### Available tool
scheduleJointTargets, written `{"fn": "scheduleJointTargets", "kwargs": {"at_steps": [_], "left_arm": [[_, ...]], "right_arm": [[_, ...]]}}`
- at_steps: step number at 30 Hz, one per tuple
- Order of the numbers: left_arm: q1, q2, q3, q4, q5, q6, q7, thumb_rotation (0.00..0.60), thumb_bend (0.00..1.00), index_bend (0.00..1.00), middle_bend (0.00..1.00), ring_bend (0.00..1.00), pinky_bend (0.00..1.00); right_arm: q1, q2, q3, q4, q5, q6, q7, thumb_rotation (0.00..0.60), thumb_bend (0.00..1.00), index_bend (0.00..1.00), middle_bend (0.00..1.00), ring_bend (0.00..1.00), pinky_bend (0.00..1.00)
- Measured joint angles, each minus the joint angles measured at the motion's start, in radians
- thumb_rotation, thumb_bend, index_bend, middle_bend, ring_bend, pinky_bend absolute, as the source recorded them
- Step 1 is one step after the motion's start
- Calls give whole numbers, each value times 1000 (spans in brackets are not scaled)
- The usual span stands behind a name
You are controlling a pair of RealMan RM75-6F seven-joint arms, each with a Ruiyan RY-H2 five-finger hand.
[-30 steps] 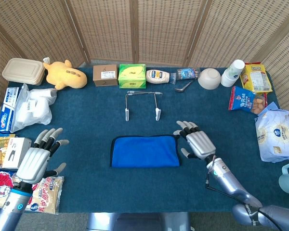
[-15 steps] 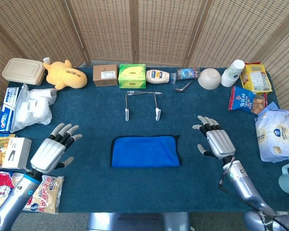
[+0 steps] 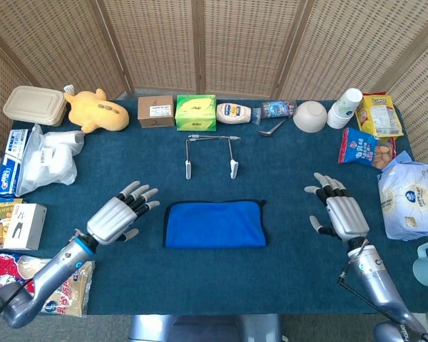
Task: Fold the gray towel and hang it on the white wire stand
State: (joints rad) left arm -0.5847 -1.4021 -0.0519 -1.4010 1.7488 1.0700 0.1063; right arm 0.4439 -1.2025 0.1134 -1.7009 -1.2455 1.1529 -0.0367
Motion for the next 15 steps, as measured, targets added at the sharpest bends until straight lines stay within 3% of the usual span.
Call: {"fn": "scheduleJointTargets", "kwargs": {"at_steps": [15], "left_arm": [[-104,-149,32,224,29,-18,-69,600,341,162,57,0,0]], "right_arm": [[-26,15,11,-17,9,11,-8,600,380,216,47,0,0]]}}
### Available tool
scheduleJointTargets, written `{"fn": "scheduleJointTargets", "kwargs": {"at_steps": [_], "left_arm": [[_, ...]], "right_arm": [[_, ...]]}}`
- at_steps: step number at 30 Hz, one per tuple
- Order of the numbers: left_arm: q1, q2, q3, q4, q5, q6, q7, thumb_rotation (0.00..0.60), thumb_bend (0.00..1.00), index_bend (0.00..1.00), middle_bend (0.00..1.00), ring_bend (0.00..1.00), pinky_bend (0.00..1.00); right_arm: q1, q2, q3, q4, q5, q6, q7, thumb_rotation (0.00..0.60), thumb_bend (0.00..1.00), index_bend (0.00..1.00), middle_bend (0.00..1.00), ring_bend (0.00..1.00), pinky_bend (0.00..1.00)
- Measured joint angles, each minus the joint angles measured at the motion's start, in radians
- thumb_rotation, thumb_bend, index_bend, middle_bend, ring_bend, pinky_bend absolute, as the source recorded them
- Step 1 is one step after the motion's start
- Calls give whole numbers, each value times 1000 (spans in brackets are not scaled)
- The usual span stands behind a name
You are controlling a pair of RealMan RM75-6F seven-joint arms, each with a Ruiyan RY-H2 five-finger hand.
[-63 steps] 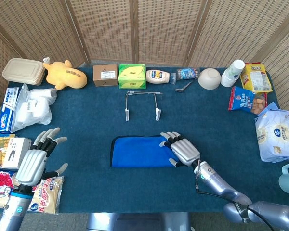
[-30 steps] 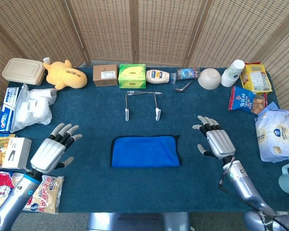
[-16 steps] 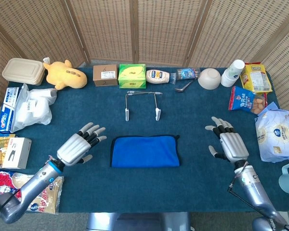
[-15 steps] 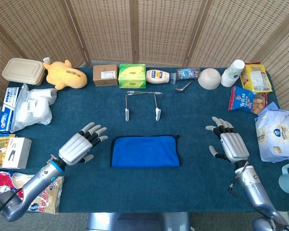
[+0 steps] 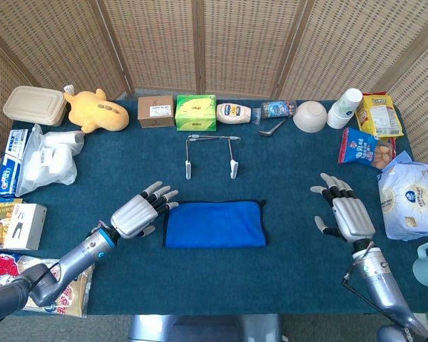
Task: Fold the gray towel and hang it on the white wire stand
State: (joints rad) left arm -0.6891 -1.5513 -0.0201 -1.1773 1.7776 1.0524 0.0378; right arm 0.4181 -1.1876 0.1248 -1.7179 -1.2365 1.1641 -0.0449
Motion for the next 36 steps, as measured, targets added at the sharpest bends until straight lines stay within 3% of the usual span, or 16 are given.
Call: {"fn": "scheduleJointTargets", "kwargs": {"at_steps": [20,36], "left_arm": [[-66,-114,28,161,-32,-22,-31,600,341,163,53,0,0],[-85,-170,47,225,-40,11,-33,600,341,163,53,0,0]], "right_arm": [[-24,10,14,-10,5,13,7,600,381,212,47,0,0],[-36,13,21,-18,5,15,11,600,379,211,46,0,0]]}}
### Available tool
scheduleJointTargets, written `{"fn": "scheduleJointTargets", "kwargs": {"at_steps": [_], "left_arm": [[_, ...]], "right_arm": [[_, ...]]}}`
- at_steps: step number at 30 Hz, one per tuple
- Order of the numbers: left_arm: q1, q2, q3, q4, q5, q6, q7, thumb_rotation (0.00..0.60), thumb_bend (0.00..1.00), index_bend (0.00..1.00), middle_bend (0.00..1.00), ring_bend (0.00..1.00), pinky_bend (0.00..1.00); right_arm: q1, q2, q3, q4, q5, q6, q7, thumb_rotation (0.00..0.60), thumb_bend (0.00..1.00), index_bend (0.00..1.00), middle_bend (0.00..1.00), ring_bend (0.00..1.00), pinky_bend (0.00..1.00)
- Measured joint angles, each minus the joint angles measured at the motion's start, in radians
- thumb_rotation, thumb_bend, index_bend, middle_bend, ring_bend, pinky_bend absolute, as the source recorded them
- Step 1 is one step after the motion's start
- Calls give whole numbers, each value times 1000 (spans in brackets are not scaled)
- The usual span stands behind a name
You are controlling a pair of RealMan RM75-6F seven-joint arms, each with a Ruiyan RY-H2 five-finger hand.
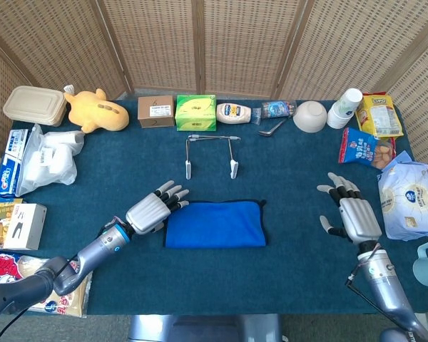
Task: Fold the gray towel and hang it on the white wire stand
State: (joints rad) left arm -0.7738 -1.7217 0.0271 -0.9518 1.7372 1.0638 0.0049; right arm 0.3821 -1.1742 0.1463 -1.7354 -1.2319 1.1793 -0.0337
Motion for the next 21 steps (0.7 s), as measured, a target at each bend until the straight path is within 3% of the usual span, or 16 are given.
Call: {"fn": "scheduleJointTargets", "kwargs": {"at_steps": [21], "left_arm": [[-30,-38,6,19,-4,27,-44,600,348,205,82,0,0]], "right_arm": [[-26,14,6,-14,-8,29,10,600,379,212,46,0,0]]}}
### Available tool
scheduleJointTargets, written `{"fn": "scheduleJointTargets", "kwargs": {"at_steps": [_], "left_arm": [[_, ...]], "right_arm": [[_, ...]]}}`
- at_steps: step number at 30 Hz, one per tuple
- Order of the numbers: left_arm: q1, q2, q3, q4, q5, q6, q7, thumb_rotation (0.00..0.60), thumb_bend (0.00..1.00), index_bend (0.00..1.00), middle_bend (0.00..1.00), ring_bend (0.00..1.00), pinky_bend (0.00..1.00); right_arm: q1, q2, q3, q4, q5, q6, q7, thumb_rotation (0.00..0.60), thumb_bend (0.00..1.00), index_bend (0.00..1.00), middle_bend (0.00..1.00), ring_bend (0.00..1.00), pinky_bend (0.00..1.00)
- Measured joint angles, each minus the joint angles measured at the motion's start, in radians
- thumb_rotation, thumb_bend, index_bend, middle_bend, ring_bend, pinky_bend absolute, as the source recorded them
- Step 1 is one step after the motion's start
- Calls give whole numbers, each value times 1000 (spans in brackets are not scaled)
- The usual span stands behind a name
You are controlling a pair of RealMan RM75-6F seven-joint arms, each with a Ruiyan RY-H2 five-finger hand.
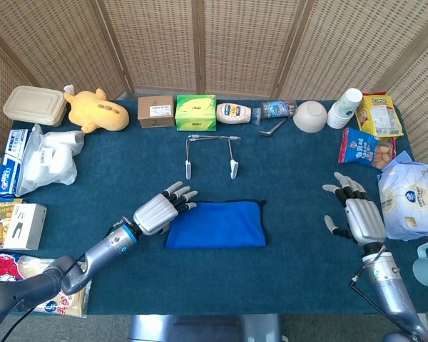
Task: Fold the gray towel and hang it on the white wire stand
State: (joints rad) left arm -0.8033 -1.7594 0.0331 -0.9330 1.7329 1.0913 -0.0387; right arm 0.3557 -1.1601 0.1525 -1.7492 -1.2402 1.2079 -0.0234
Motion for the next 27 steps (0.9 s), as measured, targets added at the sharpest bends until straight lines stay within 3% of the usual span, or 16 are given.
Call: {"fn": "scheduleJointTargets", "kwargs": {"at_steps": [27], "left_arm": [[-26,-9,24,13,4,16,-87,600,412,295,117,0,0]], "right_arm": [[-13,9,11,-6,1,3,12,600,375,212,47,0,0]]}}
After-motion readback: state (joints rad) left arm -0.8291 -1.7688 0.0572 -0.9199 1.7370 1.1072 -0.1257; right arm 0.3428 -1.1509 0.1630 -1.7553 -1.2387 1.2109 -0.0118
